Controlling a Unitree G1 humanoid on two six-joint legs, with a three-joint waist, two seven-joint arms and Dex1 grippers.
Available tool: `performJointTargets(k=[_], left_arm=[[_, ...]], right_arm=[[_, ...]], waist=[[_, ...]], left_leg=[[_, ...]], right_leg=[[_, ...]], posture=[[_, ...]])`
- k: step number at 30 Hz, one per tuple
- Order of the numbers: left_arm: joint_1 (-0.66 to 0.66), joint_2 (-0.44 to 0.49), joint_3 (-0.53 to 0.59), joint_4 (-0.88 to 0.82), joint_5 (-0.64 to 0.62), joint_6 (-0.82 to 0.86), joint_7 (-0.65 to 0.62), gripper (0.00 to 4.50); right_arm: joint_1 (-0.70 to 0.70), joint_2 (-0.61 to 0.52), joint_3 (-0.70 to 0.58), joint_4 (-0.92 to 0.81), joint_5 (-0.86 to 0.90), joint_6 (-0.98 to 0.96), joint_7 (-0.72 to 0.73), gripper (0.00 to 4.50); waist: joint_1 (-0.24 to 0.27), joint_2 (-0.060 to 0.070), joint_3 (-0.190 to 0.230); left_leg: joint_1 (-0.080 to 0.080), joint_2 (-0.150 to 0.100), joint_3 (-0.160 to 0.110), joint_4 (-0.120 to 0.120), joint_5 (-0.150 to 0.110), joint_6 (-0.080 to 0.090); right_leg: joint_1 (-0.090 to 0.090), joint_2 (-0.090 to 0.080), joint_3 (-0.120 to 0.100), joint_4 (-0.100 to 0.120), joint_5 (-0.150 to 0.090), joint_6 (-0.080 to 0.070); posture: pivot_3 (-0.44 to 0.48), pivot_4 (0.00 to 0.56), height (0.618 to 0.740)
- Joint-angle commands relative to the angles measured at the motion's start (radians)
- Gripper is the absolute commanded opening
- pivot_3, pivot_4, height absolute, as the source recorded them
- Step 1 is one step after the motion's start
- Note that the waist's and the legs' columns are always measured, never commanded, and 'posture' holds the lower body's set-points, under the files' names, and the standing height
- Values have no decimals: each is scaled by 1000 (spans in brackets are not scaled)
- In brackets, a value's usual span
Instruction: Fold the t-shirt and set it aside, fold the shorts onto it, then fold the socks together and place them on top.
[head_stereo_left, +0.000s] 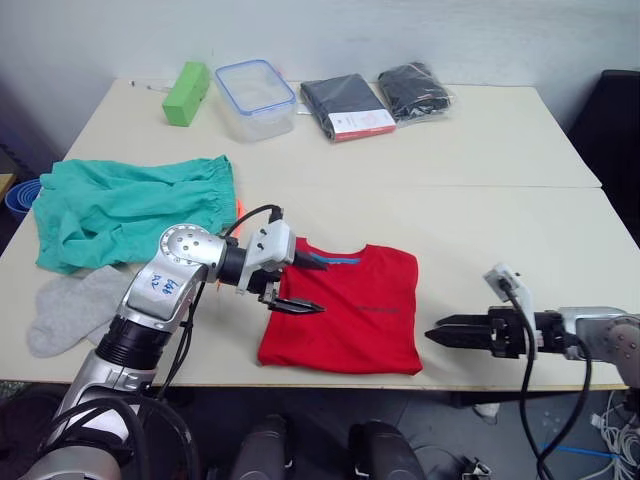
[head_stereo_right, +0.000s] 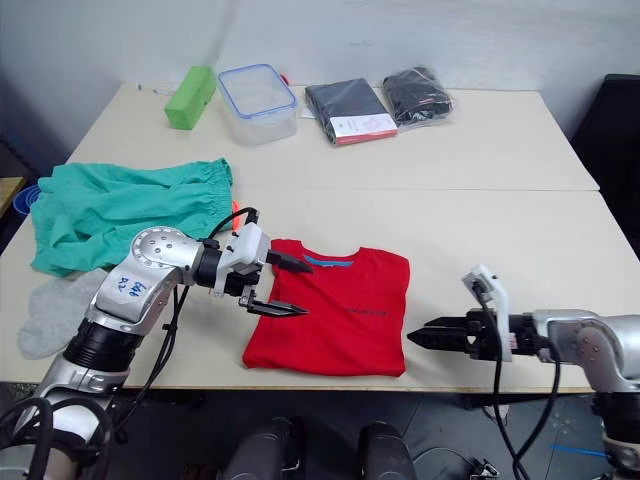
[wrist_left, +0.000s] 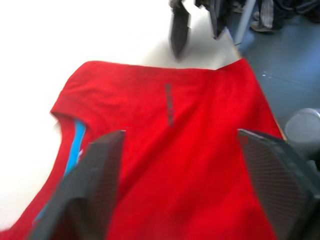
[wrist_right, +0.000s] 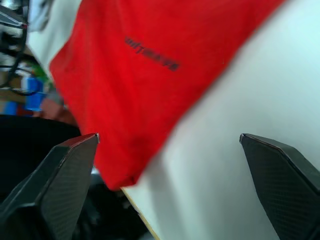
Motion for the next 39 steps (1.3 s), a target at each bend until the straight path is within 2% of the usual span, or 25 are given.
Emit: performJointTargets(k=[1, 3, 6, 13, 16, 26, 27, 33, 36, 39], left_arm=[[3, 7, 18, -60, -5, -4, 21, 4474], [13, 15, 24, -82, -6, 1, 31, 4474], [26, 28, 31, -107, -8, 10, 43, 4474], [43, 48, 42, -146, -15, 30, 62, 4474], [55, 53, 43, -156, -12, 27, 70, 4500], [63, 3, 59, -176, -53, 13, 105, 4500], [63, -3, 68, -175, -59, 9, 109, 4500], [70, -10, 113, -157, -93, -10, 114, 4500], [74, -4, 111, -151, -88, -21, 108, 4500], [76, -8, 103, -153, -92, -23, 99, 4500]], right_arm=[[-52, 59, 70, 33, -10, 27, -43, 4500], [-86, 110, 134, 61, -44, 13, -65, 4500], [-145, 193, 163, 121, -66, 10, -102, 4500], [-192, 257, 177, 195, -101, -6, -132, 4500], [-188, 259, 171, 195, -101, -8, -140, 3877], [-176, 229, 117, 157, -135, -108, -152, 245], [-172, 231, 101, 157, -130, -109, -159, 27], [-91, 198, 41, 88, -124, -138, -174, 27], [-43, 87, 7, 6, -119, -175, -111, 27], [-15, -73, -15, 34, -171, -282, -26, 27]], waist=[[0, 0, 0], [-1, -1, 0], [-20, -3, -2], [-35, -3, -2], [-32, -3, -2], [-23, -3, -2], [-23, -3, -2], [-10, -3, -2], [8, -2, -1], [13, 1, 1]], left_leg=[[0, 0, 0, 0, 0, 0], [0, 0, 0, 0, 0, 0], [2, 1, 0, -1, 0, -1], [3, 1, 0, -3, 0, -1], [3, 1, 0, -3, 0, -1], [1, 1, 0, -3, 0, -3], [1, 1, 0, -2, 0, -3], [1, 0, 0, -2, -1, 0], [0, 0, 0, -3, -2, 0], [-3, -2, 1, -2, -3, 2]], right_leg=[[0, 0, 0, 0, 0, 0], [0, 0, 0, 0, 0, 0], [0, 0, 0, 1, 0, 0], [0, 1, 0, 2, 0, -1], [0, 1, 1, 2, 0, -1], [-1, 1, 1, 0, 0, -1], [0, 1, 1, 0, 0, 0], [0, -1, 1, -1, 1, 0], [0, -1, 1, -5, 1, 1], [0, -1, 1, -9, 2, 3]], posture=[[0, 150, 740], [0, 150, 740], [0, 150, 740], [0, 150, 740], [0, 150, 740], [0, 150, 740], [0, 150, 740], [0, 150, 740], [0, 150, 740], [0, 150, 740]])
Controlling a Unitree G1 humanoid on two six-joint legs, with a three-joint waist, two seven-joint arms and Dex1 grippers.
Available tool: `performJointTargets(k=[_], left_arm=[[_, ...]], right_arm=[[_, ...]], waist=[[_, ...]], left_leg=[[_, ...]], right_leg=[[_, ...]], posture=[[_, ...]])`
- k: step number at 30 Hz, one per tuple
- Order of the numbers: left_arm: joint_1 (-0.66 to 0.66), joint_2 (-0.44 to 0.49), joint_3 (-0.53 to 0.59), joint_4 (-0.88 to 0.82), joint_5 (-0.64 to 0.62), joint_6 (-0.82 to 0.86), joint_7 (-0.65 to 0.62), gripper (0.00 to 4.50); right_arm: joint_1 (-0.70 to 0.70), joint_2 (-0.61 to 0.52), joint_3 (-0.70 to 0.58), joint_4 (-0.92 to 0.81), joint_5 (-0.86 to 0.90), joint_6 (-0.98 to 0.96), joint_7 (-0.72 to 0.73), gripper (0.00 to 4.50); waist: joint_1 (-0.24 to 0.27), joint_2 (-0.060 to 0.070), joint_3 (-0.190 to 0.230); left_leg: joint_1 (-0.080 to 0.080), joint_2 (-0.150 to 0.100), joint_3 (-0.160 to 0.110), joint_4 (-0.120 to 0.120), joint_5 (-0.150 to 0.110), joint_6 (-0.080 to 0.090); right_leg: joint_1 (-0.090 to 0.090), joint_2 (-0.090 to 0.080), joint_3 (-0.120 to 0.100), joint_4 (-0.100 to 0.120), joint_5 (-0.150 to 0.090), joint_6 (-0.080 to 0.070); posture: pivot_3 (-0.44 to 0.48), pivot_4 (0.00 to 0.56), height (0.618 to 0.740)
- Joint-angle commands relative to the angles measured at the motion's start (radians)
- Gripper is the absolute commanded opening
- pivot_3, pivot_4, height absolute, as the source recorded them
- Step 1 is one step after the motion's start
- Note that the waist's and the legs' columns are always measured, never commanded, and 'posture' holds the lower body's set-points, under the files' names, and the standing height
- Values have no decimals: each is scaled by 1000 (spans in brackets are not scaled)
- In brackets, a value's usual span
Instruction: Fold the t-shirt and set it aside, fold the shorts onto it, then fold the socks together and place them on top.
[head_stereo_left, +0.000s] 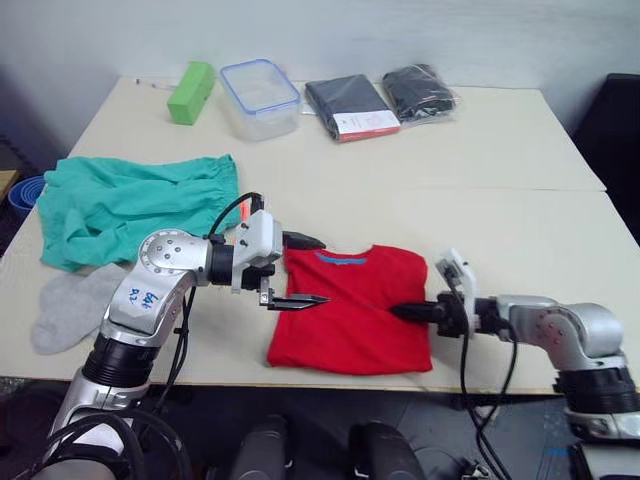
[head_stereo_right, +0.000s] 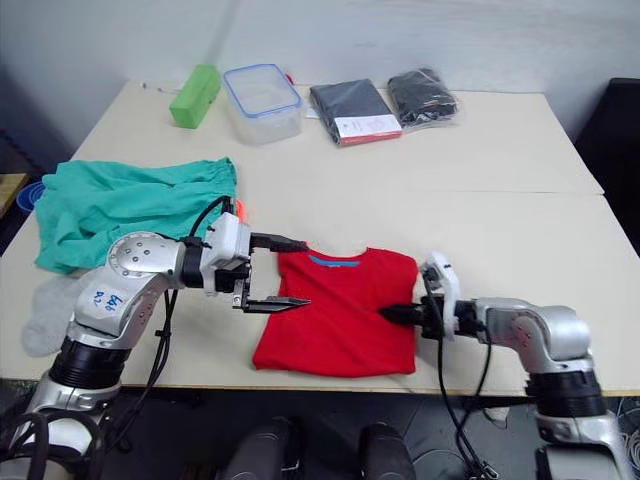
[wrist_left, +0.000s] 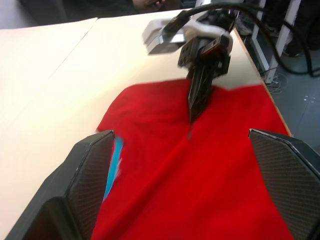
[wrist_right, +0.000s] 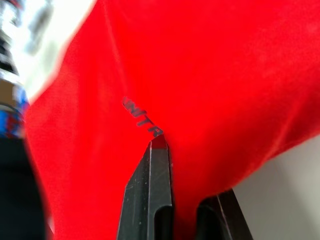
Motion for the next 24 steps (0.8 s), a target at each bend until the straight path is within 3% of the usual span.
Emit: performJointTargets(k=[1, 5, 8, 12, 18, 21, 24], left_arm=[[-6, -9, 3, -9, -16, -22, -5, 4500], [-13, -20, -8, 2, -6, -35, -3, 4500], [-14, -24, -12, 15, 1, -53, -2, 4500], [-10, -24, -14, 26, 11, -73, 1, 4500], [-1, -24, -14, 20, 19, -79, 12, 4500], [5, -23, -9, 9, 21, -70, 24, 4500], [14, -18, -4, -2, 17, -62, 31, 4500]], right_arm=[[14, -199, -61, 54, -92, -161, 123, 27], [14, -433, 11, 325, -299, -489, 289, 27], [-63, -518, 80, 582, -451, -698, 346, 27], [-236, -521, 120, 837, -555, -781, 365, 27], [-310, -450, 140, 955, -630, -839, 335, 27], [-311, -429, 134, 1005, -659, -847, 306, 745], [-306, -438, 116, 1032, -669, -857, 301, 1766]], waist=[[-1, 2, 1], [1, 5, 3], [-7, 6, 3], [-19, 9, 6], [-29, 12, 8], [-30, 13, 8], [-30, 16, 9]], left_leg=[[-1, 0, 1, 0, 0, 1], [-1, -1, 3, 1, -2, 2], [0, 0, 5, 1, -1, 2], [2, 0, 9, 1, 0, 1], [4, 2, 11, 2, 3, -1], [4, 2, 10, 2, 3, -2], [4, 2, 11, 2, 3, -2]], right_leg=[[0, 0, 0, -1, 0, 1], [0, 1, 0, -3, 1, 2], [0, 2, 0, -3, 1, 2], [-1, 2, 0, -1, 1, 2], [0, 2, 2, 1, 1, 2], [0, 2, 2, 1, 1, 2], [-1, 2, 2, 1, 1, 2]], posture=[[0, 150, 740], [0, 150, 740], [0, 150, 740], [0, 150, 740], [0, 150, 740], [0, 150, 740], [0, 150, 740]])
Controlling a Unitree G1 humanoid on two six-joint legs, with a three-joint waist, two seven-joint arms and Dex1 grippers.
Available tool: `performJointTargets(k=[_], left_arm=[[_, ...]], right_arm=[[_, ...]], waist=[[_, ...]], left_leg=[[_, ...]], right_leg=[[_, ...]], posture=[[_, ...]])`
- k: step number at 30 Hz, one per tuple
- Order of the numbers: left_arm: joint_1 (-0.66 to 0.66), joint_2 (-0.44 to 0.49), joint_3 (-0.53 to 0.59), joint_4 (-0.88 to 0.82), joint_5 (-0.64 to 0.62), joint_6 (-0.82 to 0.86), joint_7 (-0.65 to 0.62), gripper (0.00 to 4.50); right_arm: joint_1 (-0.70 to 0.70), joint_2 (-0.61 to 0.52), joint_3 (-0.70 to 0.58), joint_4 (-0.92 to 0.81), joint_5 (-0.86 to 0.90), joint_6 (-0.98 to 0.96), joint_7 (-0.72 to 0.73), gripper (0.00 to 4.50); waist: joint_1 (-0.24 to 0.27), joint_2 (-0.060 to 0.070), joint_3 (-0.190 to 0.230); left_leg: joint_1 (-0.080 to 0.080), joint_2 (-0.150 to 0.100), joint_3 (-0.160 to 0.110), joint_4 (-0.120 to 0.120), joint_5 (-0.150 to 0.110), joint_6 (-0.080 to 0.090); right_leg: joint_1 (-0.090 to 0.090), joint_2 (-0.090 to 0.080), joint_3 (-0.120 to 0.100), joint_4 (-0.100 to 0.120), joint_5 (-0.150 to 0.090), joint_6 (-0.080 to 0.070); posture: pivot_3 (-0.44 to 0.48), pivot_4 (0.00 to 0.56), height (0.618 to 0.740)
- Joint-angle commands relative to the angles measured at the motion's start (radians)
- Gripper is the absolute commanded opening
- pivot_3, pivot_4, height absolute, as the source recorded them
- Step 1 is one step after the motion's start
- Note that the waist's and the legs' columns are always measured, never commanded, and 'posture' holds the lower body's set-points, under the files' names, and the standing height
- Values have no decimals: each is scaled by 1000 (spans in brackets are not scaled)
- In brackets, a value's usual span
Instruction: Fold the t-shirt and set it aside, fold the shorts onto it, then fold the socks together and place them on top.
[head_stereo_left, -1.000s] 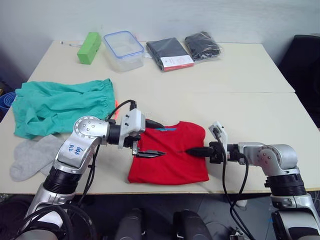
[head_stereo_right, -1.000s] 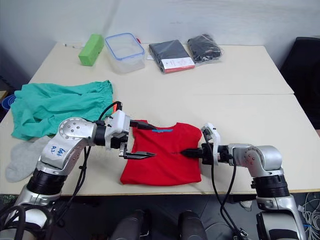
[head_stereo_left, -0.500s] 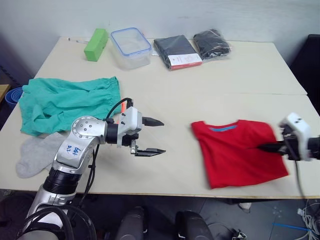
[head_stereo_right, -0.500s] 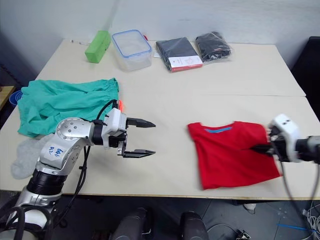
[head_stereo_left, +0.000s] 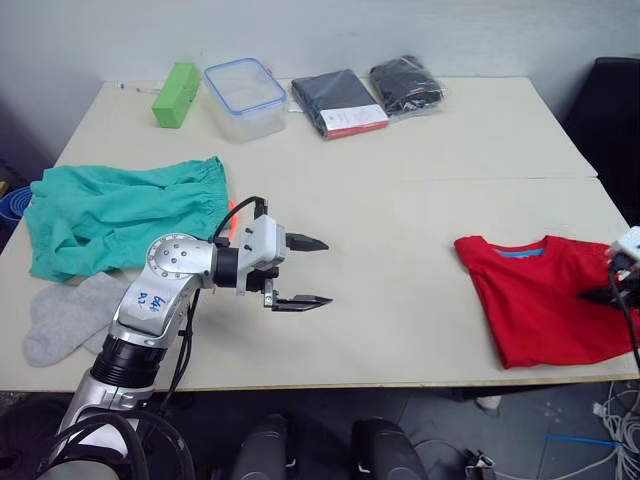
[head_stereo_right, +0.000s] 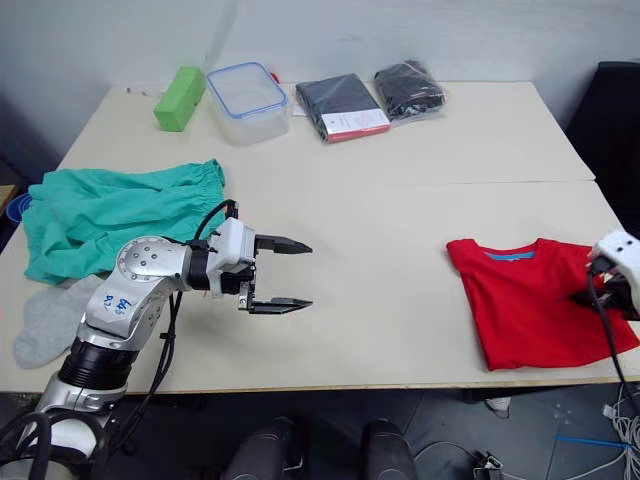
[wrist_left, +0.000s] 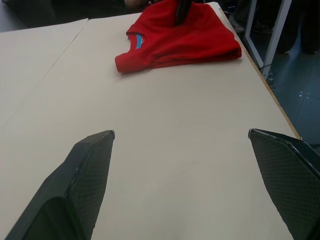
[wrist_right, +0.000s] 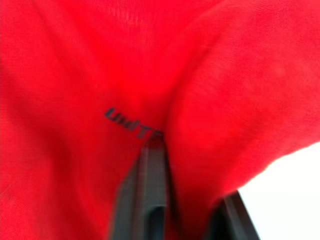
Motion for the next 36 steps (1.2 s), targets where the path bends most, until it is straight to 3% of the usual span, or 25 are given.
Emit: performJointTargets(k=[1, 6, 8, 15, 17, 20, 24, 27, 32, 36], left_arm=[[13, 14, 18, -42, -7, 1, 12, 4500], [24, 28, 27, -58, -14, 14, 22, 4500], [28, 33, 31, -63, -17, 19, 26, 4500], [31, 49, 59, -70, -16, 38, 62, 4500], [33, 56, 73, -70, -12, 49, 79, 4500], [49, 83, 96, -61, 8, 63, 107, 4500], [94, 170, 95, -59, 98, 105, 163, 4500], [136, 247, 72, -51, 220, 75, 214, 4500], [136, 280, 107, -18, 280, 144, 292, 4500], [67, 291, 52, 156, 446, 64, 425, 4500]], right_arm=[[1, -47, -42, 34, -11, -13, -12, 2081], [12, -99, -96, 90, -7, -39, -47, 3932], [7, -123, -117, 111, -3, -48, -61, 4481], [-112, -155, -252, 48, 81, 19, -112, 4481], [-96, -110, -295, -99, 152, 90, -72, 4481], [-14, 6, -359, -478, 331, 279, -50, 4481], [58, 211, -388, -1038, 622, 551, -160, 4481], [96, 322, -351, -1300, 731, 592, -223, 4481], [146, 383, -271, -1475, 772, 551, -234, 4481], [188, 402, -218, -1498, 737, 492, -240, 4481]], waist=[[1, 0, 0], [8, 0, 0], [9, 0, 0], [-6, 1, 0], [-11, 1, 0], [-12, 1, 0], [-3, 1, 0], [11, 1, 0], [41, -3, 0], [44, -6, 1]], left_leg=[[0, 0, -1, 0, 0, 0], [0, 0, -1, 0, 0, 0], [0, 0, 0, 0, 0, 0], [1, 0, 1, 0, 0, -1], [1, 1, 0, 0, 0, -1], [1, 3, 0, 0, 0, -3], [0, 5, -1, 0, 0, -5], [-7, 4, -2, -1, 1, -6], [-17, 0, -6, 5, -1, 1], [-16, -2, -4, 6, -2, 5]], right_leg=[[0, 0, 0, 0, 0, 0], [0, 0, -1, 0, 0, 0], [0, 0, 0, 0, 0, 0], [0, 0, 1, 0, 0, 0], [0, 1, 1, 0, 0, 0], [0, 3, 1, 1, 0, -1], [-4, 4, 0, 6, 0, -1], [-14, 3, 1, 14, -1, -3], [-16, -1, -2, 14, 0, -2], [-15, -4, -1, 7, 3, 1]], posture=[[0, 150, 740], [0, 150, 740], [0, 150, 740], [0, 150, 740], [0, 150, 740], [0, 150, 740], [0, 150, 740], [0, 150, 740], [0, 150, 740], [0, 150, 740]])
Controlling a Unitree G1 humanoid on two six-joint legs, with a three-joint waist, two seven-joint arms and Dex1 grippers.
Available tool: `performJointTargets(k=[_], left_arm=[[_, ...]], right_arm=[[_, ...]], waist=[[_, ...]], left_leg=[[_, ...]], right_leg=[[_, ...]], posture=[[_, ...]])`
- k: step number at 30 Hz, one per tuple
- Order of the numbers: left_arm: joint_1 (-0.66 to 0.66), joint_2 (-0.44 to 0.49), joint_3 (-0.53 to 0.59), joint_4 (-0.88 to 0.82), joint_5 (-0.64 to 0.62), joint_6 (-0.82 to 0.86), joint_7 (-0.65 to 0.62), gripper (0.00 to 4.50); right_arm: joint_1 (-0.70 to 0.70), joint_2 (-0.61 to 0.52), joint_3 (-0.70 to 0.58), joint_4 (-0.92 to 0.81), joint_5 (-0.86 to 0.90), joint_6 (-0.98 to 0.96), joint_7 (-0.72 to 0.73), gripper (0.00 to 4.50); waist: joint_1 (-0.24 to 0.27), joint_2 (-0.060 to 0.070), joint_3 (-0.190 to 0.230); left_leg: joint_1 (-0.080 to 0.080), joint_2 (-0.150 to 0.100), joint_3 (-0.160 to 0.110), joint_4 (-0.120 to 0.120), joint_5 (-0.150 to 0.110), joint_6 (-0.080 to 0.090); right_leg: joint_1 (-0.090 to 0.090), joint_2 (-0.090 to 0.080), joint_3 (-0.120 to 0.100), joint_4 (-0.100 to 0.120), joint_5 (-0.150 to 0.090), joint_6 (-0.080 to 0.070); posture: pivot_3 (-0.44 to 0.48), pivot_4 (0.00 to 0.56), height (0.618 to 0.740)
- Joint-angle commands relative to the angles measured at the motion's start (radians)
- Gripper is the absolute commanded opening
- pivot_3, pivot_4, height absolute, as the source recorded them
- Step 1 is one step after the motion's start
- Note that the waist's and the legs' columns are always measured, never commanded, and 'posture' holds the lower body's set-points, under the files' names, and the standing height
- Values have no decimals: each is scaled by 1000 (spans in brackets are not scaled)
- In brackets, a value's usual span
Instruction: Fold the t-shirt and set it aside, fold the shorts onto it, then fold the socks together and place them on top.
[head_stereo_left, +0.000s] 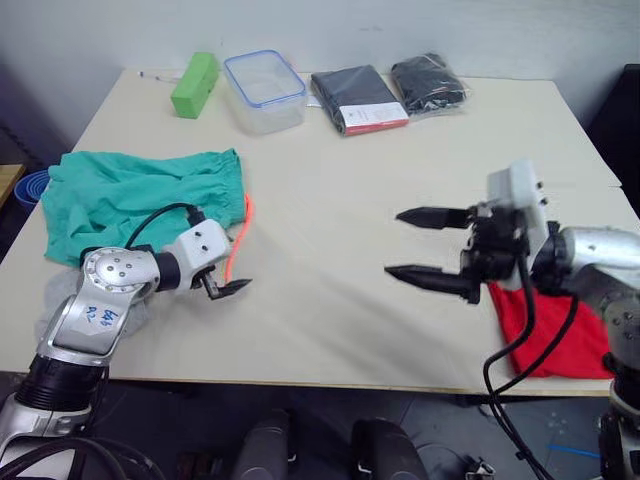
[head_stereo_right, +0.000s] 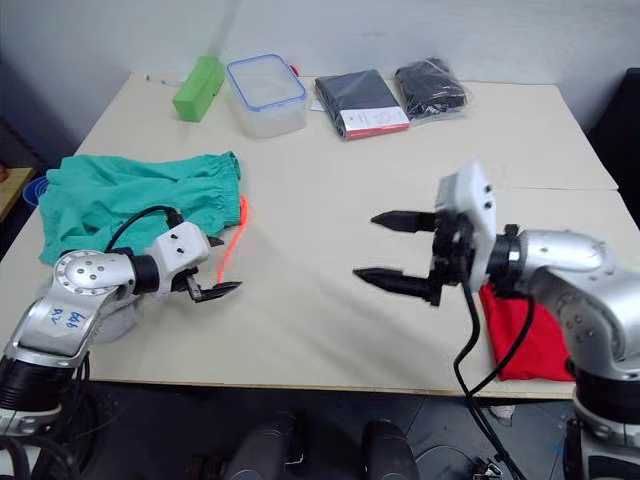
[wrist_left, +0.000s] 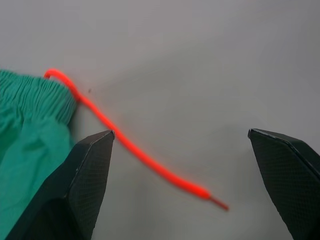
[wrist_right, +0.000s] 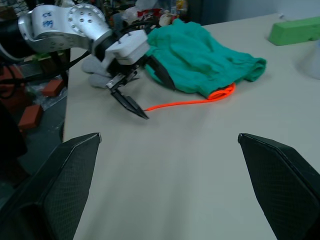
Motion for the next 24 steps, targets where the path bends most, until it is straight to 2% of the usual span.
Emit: performJointTargets(k=[1, 8, 10, 12, 19, 21, 23, 24], left_arm=[[-84, -2, -34, 163, 139, -71, 129, 4500], [-235, -63, -97, 535, 227, -231, 203, 4500], [-244, -69, -97, 577, 230, -265, 203, 4126], [-250, -73, -88, 597, 219, -275, 189, 3635], [-282, -84, -63, 589, 171, -275, 114, 1453], [-284, -93, -63, 532, 148, -259, 73, 812], [-281, -136, -71, 346, 63, -167, -22, 179], [-280, -148, -75, 286, 41, -137, -54, 23]], right_arm=[[21, 8, 28, -42, -43, -77, -11, 4481], [43, 26, 77, -49, -99, -139, -56, 4481], [44, 31, 78, -50, -102, -144, -71, 4500], [47, 32, 77, -47, -112, -152, -82, 4500], [64, 30, 76, -45, -139, -177, -100, 4500], [67, 30, 76, -45, -145, -182, -106, 4500], [84, 23, 73, -53, -151, -182, -106, 4500], [89, 21, 73, -55, -152, -182, -106, 4500]], waist=[[1, 0, 0], [0, -1, 0], [-2, -1, -1], [-5, -1, -1], [-20, -1, -1], [-22, -1, -1], [-18, -1, -1], [-12, -2, 0]], left_leg=[[0, 0, 0, 0, 1, 0], [1, 1, 2, 0, 2, -2], [2, 1, 2, 0, 3, -2], [3, 1, 4, 0, 3, -2], [2, 2, 3, 0, 5, -2], [2, 2, 3, 0, 5, -2], [2, 1, 3, 0, 5, -2], [0, 1, 2, 0, 5, -2]], right_leg=[[0, 0, 0, 0, 0, 0], [-3, 1, 0, 7, 0, -1], [-3, 1, 0, 8, 0, -1], [-3, 1, 0, 9, 0, -1], [-4, 1, 1, 10, 0, -1], [-4, 1, 0, 10, 0, -1], [-5, 1, 0, 10, 0, -1], [-4, 1, 0, 11, 0, -1]], posture=[[0, 150, 740], [0, 150, 740], [0, 150, 740], [0, 150, 740], [0, 150, 740], [0, 150, 740], [0, 150, 740], [0, 150, 740]])
